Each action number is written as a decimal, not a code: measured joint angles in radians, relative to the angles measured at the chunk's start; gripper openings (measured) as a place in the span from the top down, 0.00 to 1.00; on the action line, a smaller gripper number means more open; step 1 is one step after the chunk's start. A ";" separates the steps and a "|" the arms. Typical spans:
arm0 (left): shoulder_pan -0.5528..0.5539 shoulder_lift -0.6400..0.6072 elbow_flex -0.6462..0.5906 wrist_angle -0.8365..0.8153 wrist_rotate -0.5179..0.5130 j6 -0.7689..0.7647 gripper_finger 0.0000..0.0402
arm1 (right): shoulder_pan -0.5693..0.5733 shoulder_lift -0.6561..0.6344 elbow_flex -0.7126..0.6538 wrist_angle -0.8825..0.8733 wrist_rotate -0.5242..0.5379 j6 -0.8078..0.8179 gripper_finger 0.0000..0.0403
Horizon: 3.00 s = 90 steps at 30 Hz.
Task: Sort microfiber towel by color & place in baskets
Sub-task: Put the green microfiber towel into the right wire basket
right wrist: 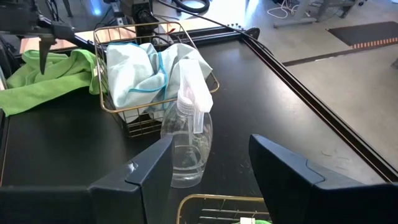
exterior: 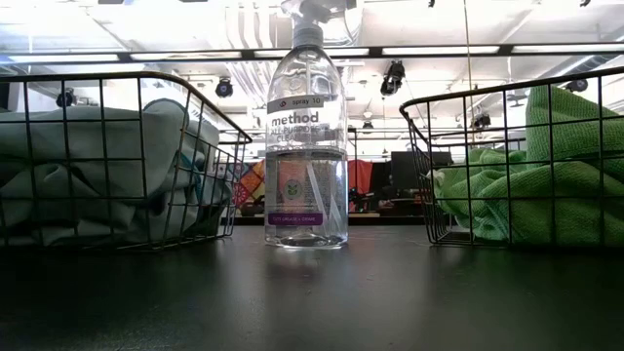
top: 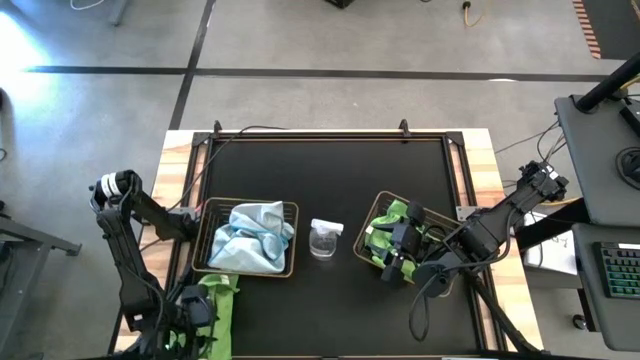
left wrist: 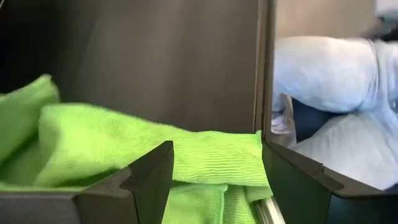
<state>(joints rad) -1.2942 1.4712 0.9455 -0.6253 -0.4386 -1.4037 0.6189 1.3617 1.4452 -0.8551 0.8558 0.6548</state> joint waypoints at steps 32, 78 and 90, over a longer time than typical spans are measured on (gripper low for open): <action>0.010 0.284 0.070 -0.043 0.090 0.313 0.43 | 0.000 0.000 0.000 0.000 0.000 0.000 0.50; 0.028 0.276 0.223 -0.260 0.180 1.085 0.43 | 0.000 0.000 0.000 -0.003 0.000 0.024 0.50; 0.044 0.275 0.197 -0.263 0.315 1.238 0.43 | 0.000 0.000 0.000 -0.003 0.000 0.023 0.50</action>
<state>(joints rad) -1.2500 1.7466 1.1424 -0.8881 -0.1233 -0.1658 0.6189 1.3617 1.4448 -0.8585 0.8558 0.6781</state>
